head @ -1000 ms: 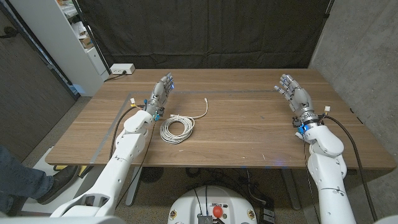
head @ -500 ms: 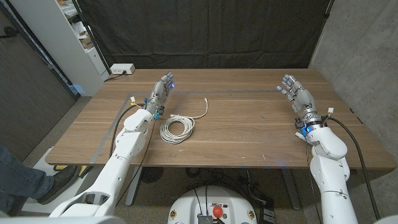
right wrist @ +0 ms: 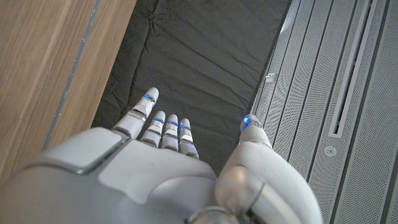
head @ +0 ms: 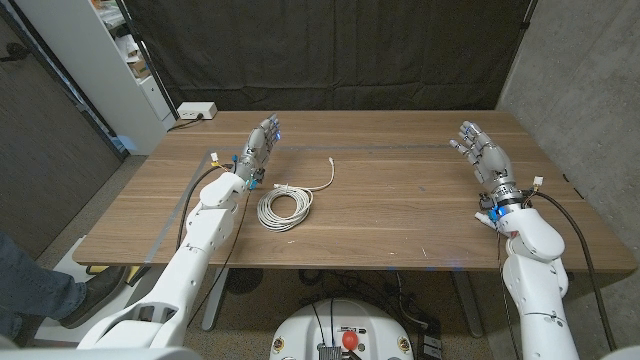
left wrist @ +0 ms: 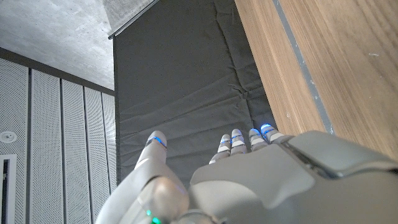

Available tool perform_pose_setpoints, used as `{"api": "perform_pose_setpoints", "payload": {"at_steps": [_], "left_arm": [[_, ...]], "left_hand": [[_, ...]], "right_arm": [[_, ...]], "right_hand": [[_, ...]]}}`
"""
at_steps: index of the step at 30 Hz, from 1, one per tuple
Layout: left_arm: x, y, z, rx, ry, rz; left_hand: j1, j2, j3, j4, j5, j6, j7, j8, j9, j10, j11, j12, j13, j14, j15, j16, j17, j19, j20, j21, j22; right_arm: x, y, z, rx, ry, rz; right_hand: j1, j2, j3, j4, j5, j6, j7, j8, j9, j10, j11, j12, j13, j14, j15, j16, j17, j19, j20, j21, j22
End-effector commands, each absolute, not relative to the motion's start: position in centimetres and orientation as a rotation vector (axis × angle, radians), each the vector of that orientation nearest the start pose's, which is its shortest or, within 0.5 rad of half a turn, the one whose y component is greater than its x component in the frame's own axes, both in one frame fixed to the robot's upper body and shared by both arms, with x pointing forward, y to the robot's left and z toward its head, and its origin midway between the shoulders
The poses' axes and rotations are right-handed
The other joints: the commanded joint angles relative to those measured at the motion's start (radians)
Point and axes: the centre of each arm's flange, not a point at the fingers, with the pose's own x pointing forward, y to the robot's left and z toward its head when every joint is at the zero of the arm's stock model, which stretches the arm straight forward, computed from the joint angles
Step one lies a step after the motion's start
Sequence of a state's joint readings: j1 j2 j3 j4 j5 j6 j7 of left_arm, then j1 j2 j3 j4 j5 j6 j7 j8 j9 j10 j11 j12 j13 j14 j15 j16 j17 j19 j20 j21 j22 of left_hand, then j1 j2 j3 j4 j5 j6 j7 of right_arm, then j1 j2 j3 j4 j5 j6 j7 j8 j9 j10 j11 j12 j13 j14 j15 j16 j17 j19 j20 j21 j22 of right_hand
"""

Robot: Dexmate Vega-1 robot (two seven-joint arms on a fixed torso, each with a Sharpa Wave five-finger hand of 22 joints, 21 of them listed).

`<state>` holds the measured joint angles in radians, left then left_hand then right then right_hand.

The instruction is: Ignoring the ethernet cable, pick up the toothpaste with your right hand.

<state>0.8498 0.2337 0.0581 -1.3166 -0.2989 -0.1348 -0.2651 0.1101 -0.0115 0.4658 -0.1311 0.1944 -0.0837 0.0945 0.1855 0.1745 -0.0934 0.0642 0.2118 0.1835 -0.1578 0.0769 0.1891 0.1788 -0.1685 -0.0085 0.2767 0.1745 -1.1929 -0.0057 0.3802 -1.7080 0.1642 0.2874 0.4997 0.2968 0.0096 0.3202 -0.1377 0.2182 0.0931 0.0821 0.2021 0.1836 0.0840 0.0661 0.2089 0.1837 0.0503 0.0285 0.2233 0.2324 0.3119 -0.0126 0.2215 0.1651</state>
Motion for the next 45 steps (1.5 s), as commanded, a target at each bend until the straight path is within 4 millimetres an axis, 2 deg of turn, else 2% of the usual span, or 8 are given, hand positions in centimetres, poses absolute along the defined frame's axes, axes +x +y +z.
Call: {"api": "perform_pose_setpoints", "payload": {"at_steps": [1,27,45], "left_arm": [[65.9,27.4,-0.2,0.027,-0.606,-0.268],[65.9,27.3,-0.4,0.024,-0.611,-0.267],[65.6,27.0,-0.3,0.029,-0.614,-0.273]], "left_hand": [[0.013,0.002,0.002,-0.004,-0.005,0.001,0.004,0.002,0.004,-0.007,-0.002,-0.004,0.005,-0.009,0.002,0.001,0.004,-0.051,0.008,-0.003,0.004],[0.015,0.003,0.001,-0.005,-0.006,0.000,0.004,0.002,0.004,-0.008,-0.002,-0.005,0.005,-0.008,0.003,0.001,0.005,-0.049,0.009,-0.010,0.005],[0.017,0.004,0.000,-0.005,-0.006,-0.001,0.005,0.001,0.004,-0.010,-0.001,-0.006,0.006,-0.013,0.004,-0.001,0.005,-0.049,0.011,-0.015,0.005]], "right_arm": [[51.6,-37.2,-5.8,-0.075,-0.830,0.071],[49.5,-38.3,-7.9,-0.102,-0.824,0.029],[48.3,-39.1,-8.5,-0.117,-0.835,0.008]], "right_hand": [[0.008,0.002,0.000,-0.001,-0.001,0.006,-0.002,0.000,0.004,0.010,0.000,-0.001,0.003,0.008,0.001,0.003,0.000,0.004,-0.006,-0.007,0.004],[0.023,0.001,-0.001,-0.007,0.000,0.011,-0.006,0.000,0.004,0.019,-0.002,-0.003,0.003,0.017,-0.004,0.004,-0.004,0.013,-0.006,-0.011,0.004],[0.032,0.002,0.002,-0.010,0.002,0.016,-0.007,0.000,0.004,0.022,-0.004,-0.005,0.004,0.025,-0.009,0.004,-0.006,0.026,-0.009,-0.010,0.005]]}}
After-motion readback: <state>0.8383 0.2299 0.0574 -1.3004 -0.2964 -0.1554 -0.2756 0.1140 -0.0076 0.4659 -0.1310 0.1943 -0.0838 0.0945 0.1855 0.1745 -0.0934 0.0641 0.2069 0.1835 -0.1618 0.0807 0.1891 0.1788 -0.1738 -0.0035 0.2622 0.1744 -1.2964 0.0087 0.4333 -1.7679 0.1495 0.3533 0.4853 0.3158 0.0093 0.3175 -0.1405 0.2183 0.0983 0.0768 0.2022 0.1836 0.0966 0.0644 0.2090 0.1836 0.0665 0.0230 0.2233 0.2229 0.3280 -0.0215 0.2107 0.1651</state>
